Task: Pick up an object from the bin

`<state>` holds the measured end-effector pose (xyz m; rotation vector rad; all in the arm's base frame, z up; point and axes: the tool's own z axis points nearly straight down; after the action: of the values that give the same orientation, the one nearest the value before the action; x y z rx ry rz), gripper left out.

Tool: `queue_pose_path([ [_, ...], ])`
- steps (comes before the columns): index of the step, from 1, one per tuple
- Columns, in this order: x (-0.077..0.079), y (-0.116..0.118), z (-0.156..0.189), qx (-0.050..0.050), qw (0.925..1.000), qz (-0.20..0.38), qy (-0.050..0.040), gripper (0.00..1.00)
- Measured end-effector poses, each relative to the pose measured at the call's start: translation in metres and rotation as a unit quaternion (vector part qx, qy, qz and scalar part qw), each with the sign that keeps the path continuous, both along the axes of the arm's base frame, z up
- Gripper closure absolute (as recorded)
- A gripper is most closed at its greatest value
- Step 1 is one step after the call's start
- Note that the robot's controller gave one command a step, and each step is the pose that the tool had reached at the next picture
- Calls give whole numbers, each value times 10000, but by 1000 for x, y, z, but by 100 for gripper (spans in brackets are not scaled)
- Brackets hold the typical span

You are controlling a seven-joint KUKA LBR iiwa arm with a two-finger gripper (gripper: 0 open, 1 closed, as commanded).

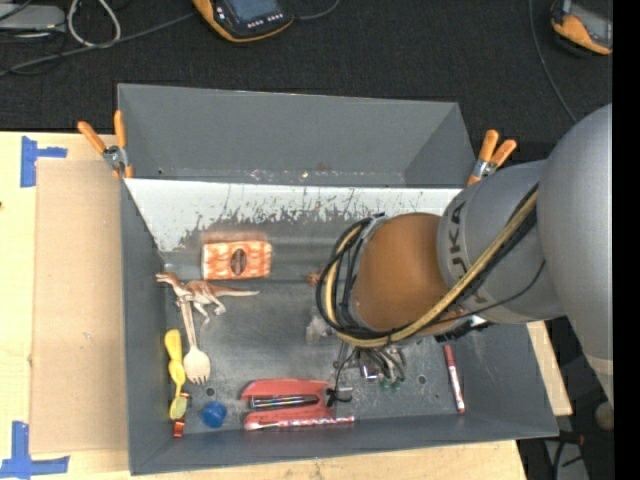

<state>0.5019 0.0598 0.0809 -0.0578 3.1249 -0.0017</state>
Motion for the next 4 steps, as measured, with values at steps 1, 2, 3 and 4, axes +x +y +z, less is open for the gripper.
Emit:
queue_pose_path([
  [1, -19, 11, -7, -3, 9974, 713, -42, 0],
  [2, -10, 3, 64, 3, 10000, -6, 15, 100],
  [3, -10, 3, 64, 3, 10000, -6, 15, 100],
  [4, -9, 17, 44, 14, 9982, -600, 7, 100],
])
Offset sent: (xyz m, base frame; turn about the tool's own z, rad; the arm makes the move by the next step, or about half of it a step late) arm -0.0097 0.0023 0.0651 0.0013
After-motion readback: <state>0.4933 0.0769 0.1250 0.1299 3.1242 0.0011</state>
